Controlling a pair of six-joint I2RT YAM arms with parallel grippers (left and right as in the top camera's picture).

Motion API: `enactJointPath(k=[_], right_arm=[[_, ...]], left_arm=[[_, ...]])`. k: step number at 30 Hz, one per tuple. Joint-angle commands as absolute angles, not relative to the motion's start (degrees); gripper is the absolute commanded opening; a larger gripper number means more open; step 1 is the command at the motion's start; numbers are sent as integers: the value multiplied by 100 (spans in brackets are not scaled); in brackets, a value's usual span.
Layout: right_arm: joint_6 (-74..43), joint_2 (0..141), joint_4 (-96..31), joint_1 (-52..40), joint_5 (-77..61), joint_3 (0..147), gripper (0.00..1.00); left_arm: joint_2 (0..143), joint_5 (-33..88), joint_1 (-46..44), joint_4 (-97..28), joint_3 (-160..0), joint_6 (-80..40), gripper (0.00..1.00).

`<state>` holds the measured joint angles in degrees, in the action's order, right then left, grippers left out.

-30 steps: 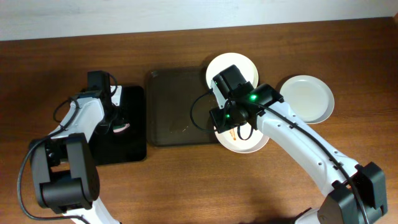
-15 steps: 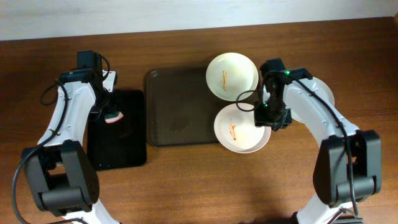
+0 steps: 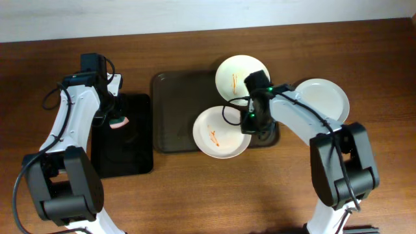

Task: Clean dirty plates on tray and stack at the side
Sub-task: 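Drag the lower-right plate left to the tray center with the right gripper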

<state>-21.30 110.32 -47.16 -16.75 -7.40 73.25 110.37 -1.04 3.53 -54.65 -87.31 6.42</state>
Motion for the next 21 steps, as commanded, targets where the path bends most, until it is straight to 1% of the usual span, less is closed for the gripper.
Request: enactJointPath(k=[1,2,4,5,6,7,8,9,10,12,14,15,16,17,18,19,21], right_arm=[[-3354,11074,-4742,-1800,-991,7297,4],[-3741,11074,-4630,-1800,-1380,7297,9],[-3782,11074,-4303,-1800,-1763,7297,23],[-3605,11072,-4233,-1789,-1737,7303,23],[-2650,11072,-4215,-1715,-1664,7371,23],[-1564,11072,-4228,-1588,-1221,7496,25],[-834,11074,-4147,-1522,-1197,7511,26],[-191,11076,-4112,-1500,-1194,7507,26],[25,11104,-4053,-1507,-1192,7505,26],[8,11262,-3743,-1509,-1315,7489,26],[-45,11373,-3754,-1546,-1824,7489,25],[-211,11373,-3767,-1581,-1796,7489,17],[-576,11373,-3822,-1577,-1743,7491,8],[-1142,11373,-3881,-1573,-1737,7491,4],[-1592,11371,-3872,-1573,-1734,7491,4],[-2381,11371,-3854,-1575,-1603,7498,4],[-3107,11371,-3852,-1579,-1579,7498,4]], left_arm=[[10914,-126,314,-5457,-8792,740,0],[10914,-126,314,-5457,-8792,740,0],[10914,-123,314,-5457,-8792,740,0],[10914,-126,314,-5457,-8792,740,0],[10914,-126,314,-5454,-8792,740,0],[10914,-126,314,-5452,-8792,740,0],[10914,-126,314,-5452,-8792,740,0],[10914,-126,314,-5450,-8792,740,0],[10914,-123,314,-5452,-8792,740,0],[10914,-126,314,-5452,-8792,740,0],[10914,-126,314,-5454,-8792,740,0],[10914,-126,314,-5454,-8792,740,0],[10914,-123,314,-5454,-8792,740,0],[10914,-123,314,-5454,-8792,740,0],[10914,-123,311,-5457,-8792,740,0],[10914,-126,314,-5457,-8792,742,0],[10914,-126,314,-5457,-8792,742,0]])
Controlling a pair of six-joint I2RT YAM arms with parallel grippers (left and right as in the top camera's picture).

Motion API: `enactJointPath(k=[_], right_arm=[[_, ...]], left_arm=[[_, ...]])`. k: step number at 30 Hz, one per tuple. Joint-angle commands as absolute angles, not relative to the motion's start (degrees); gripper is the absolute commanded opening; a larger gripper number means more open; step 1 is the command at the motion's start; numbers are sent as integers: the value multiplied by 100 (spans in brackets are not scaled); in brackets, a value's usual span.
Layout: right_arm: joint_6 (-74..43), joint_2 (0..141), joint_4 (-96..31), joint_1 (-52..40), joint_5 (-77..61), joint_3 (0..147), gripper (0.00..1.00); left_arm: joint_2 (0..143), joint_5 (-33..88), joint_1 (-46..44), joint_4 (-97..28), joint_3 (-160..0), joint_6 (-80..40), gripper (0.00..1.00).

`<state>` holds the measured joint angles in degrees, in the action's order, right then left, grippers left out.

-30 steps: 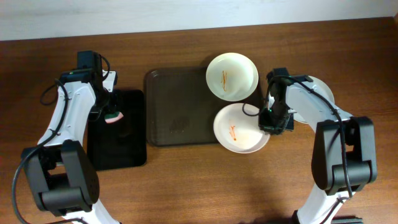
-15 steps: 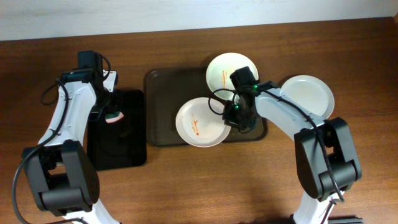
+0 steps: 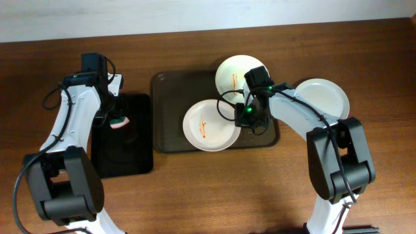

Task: Clean dirty plates on tray and stack at the side
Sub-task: 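Drag the lower-right plate left to the tray center with the right gripper, then scrub the held plate with the sponge in the left gripper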

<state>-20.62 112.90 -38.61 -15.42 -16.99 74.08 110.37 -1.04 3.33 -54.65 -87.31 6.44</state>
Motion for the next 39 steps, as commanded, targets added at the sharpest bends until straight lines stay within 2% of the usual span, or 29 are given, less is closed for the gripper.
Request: enactJointPath(k=[1,4,8,10,15,20,24,27,29,31,35,39], right_arm=[[-3358,11371,-3854,-1579,-1337,7498,4],[-2716,11373,-3699,-1579,-1280,7496,4],[-2410,11373,-3677,-1577,-1286,7496,4],[-2270,11373,-3660,-1579,-1284,7496,4],[-2292,11373,-3660,-1579,-1286,7496,4],[-2294,11373,-3658,-1579,-1288,7496,4],[-2296,11373,-3662,-1579,-1310,7496,4],[-2296,11373,-3745,-1579,-1313,7496,4],[-2342,11373,-3745,-1579,-1308,7496,4],[-2449,11373,-3763,-1577,-1308,7496,4],[-2447,11373,-3861,-1577,-1291,7496,4],[-2622,11373,-4075,-1573,-1004,7496,4]], left_arm=[[10914,-126,314,-5457,-8792,742,0],[10914,-123,311,-5459,-8792,794,0],[10890,172,202,-5520,-8833,882,0],[10884,434,-659,-5277,-9006,1035,0],[11260,1184,-2206,-3970,-9004,-32,0],[12217,1789,-2781,-3942,-9004,-1140,0],[12752,1824,-2794,-3957,-9004,-1612,0],[12755,1181,-2611,-4622,-9198,-1846,0],[12768,21,-2644,-4958,-9327,-939,0],[12860,-854,-2729,-5166,-9327,-569,0],[12943,-2471,-2799,-5196,-9360,-462,0],[12943,-3052,-2808,-5489,-9830,-467,0]])
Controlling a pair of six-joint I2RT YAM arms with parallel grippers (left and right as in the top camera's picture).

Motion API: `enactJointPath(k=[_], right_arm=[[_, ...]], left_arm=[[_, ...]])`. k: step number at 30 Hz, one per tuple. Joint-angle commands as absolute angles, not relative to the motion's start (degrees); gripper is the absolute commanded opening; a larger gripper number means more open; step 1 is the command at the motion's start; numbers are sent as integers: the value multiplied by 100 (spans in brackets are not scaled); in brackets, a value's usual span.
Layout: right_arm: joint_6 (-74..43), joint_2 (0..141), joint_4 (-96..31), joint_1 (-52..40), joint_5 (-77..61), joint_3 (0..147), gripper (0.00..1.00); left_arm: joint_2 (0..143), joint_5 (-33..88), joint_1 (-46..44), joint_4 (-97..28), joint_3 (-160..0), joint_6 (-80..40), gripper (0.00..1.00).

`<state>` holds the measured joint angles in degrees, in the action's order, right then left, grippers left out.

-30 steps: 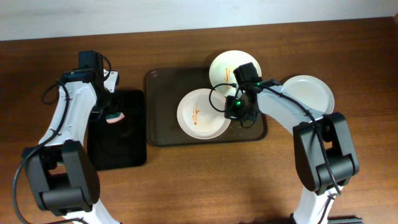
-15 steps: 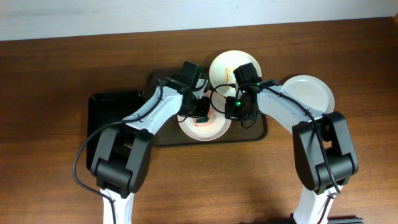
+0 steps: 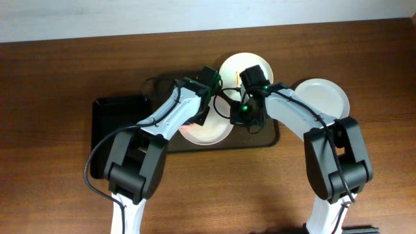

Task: Clean dirty plates on tray and stack at the side
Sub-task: 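Scrub the held plate with the sponge in the left gripper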

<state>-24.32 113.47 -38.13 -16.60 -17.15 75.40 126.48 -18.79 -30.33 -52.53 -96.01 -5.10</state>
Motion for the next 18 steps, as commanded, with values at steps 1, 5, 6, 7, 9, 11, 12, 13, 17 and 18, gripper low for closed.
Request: enactJointPath(k=[1,5,6,7,9,11,12,13,17,18], right_arm=[[-2622,11373,-4075,-1573,-1007,7496,4],[-2561,11373,-4060,-1573,-1087,7496,4],[-1798,11373,-3710,-1573,-1879,7496,5],[-1393,11373,-3273,-1573,-2779,7496,21],[-1702,11378,-2615,-1675,-2908,7496,32],[-1833,11443,-2112,-2093,-2294,7496,33],[-2102,11509,-2049,-2298,-1796,7496,33],[-2377,11609,-1981,-2480,-1374,7496,33],[-3356,12132,-1682,-2727,-1096,7496,11],[-3363,12140,-1785,-2709,-915,7496,5]], left_arm=[[12943,-3055,-2794,-5614,-10007,-467,0],[12943,-3030,-2825,-5900,-10457,-554,0],[12943,-2816,-2825,-5909,-10457,-552,0],[12943,-2742,-2825,-5907,-10457,-554,0],[12943,-2738,-2825,-5902,-10457,-554,0],[12943,-2668,-2825,-5883,-10457,-556,0],[12943,-2637,-2823,-5883,-10457,-552,0],[12943,-2633,-2823,-5883,-10457,-554,0],[12943,-2526,-2825,-5883,-10457,-554,0],[12943,-2526,-2823,-5883,-10457,-554,0]])
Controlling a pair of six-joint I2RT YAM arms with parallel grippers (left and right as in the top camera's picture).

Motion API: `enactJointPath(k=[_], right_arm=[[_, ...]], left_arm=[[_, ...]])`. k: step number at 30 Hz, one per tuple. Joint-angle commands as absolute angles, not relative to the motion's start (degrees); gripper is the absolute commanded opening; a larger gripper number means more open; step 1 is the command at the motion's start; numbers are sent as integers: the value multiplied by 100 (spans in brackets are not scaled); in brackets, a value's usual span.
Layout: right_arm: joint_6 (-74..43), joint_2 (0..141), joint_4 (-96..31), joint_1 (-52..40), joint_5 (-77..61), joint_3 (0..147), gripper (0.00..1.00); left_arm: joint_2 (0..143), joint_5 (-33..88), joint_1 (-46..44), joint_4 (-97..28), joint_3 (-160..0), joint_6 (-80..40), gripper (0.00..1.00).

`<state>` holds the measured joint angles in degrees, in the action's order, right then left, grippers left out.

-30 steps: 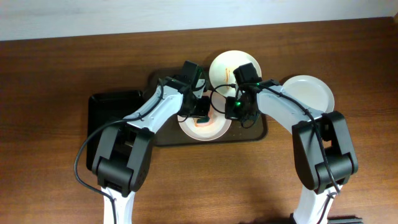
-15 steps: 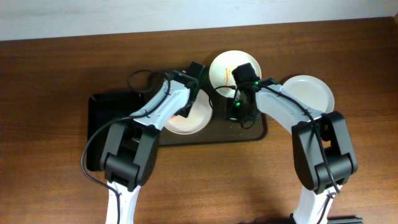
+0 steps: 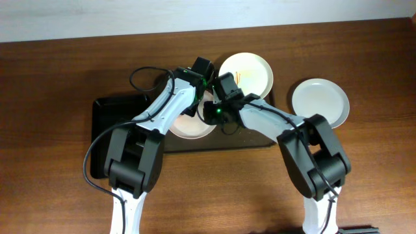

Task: Clean dirty plates on tray and stack at the side
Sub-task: 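Scrub the held plate with the sponge in the left gripper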

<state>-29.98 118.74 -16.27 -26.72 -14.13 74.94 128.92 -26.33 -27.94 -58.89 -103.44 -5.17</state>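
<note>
A white plate (image 3: 188,127) lies on the brown tray (image 3: 224,142), largely covered by both arms. My right gripper (image 3: 212,115) sits at the plate's right rim and appears shut on it. From the left, my left gripper (image 3: 197,103) reaches in over the same plate; its fingers and anything between them are hidden. At the tray's back right is a second white plate (image 3: 246,73) with orange streaks. A clean white plate (image 3: 320,102) rests on the table to the right of the tray.
A black mat (image 3: 117,133) lies on the wooden table left of the tray. Both arms cross over the tray's middle, close to each other.
The held plate and my right gripper have shifted left on the tray. My left gripper stays over the plate, a little further left. The pink sponge no longer shows.
At first my left gripper held a pink sponge over the black mat, while my right gripper held a streaked plate at the tray's front right. Then the plate was further left on the tray. Later the left arm was over that plate with the sponge, where it remains.
</note>
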Motion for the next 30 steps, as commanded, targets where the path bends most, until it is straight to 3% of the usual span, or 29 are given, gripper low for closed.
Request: enactJointPath(k=[1,8,12,18,22,30], right_arm=[[-3754,12138,-2062,-2655,-541,7496,4],[-4388,12101,-3041,-2145,-552,7546,4],[-4143,11990,-3662,-2134,-423,7872,4],[-2123,11657,-4965,-2112,-620,8768,5],[-1990,11660,-5452,-1627,-753,8978,8],[-1865,11834,-4619,-1804,-1221,8460,15]], left_arm=[[12943,-2526,-2823,-5881,-10457,-554,0],[12943,-2834,-2644,-5946,-10610,-552,0],[12940,-2729,-2366,-6523,-11408,-572,0],[12713,95,-1728,-7185,-11996,156,0],[12715,368,-1992,-6810,-11893,744,0],[12744,257,-2283,-6064,-11253,742,0]])
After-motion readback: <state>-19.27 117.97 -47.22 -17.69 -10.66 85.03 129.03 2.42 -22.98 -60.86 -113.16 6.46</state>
